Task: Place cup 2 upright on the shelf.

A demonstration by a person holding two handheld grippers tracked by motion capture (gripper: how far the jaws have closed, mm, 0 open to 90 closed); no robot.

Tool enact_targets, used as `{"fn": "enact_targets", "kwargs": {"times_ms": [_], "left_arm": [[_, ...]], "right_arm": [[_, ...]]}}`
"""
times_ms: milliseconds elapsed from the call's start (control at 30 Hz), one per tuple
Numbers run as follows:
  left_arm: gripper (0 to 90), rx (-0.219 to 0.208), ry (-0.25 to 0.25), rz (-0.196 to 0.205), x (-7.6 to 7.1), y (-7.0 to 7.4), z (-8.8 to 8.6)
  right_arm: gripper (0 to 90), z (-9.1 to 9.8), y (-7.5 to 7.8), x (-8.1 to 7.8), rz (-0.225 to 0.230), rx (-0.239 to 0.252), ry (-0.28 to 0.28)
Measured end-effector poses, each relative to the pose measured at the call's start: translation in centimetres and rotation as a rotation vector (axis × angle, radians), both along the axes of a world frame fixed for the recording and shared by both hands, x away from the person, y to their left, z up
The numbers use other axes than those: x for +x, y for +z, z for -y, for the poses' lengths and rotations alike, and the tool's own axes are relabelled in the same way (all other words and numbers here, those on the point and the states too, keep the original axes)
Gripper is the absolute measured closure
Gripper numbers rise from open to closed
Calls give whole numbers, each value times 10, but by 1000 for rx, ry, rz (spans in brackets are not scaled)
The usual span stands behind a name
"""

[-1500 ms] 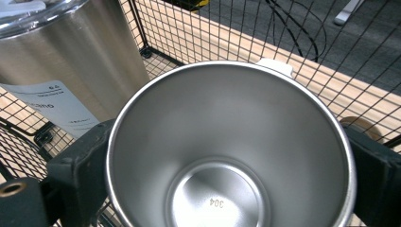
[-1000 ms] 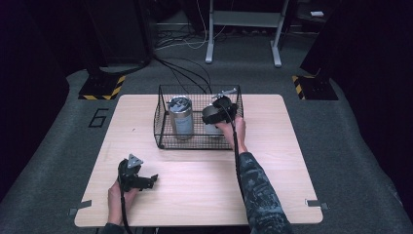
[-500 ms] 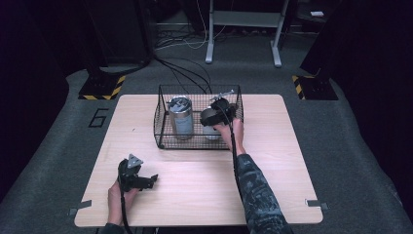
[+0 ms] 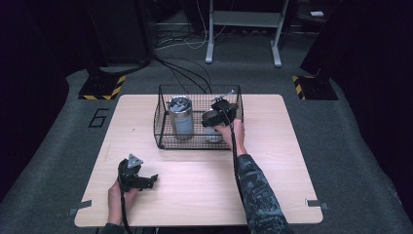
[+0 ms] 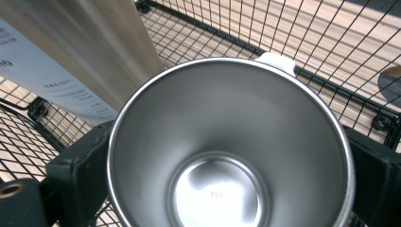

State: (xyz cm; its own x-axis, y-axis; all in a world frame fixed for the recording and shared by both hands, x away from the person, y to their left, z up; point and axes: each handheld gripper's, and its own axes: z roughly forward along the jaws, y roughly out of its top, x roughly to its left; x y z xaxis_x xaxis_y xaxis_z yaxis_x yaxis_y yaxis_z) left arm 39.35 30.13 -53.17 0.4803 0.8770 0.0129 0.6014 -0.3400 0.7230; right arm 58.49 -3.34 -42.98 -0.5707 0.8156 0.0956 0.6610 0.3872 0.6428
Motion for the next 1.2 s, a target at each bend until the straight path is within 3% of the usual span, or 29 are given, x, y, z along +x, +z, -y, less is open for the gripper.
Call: {"fn": "enact_targets", "kwargs": {"times_ms": [467,667,867,1200], "left_arm": [[2,15,-11,-5,0,1,-1],[2,-2,3,-1,0,0,0],[3,-1,2,-4,0,0,0],[2,-1,2,-2,0,0,0]], "right_arm": [[1,0,6,-5,-23,-14,8],[0,1,19,-12,27,-46,33],[0,6,36,-26,71,1,46],[0,17,69,-69,153,43,129]]}}
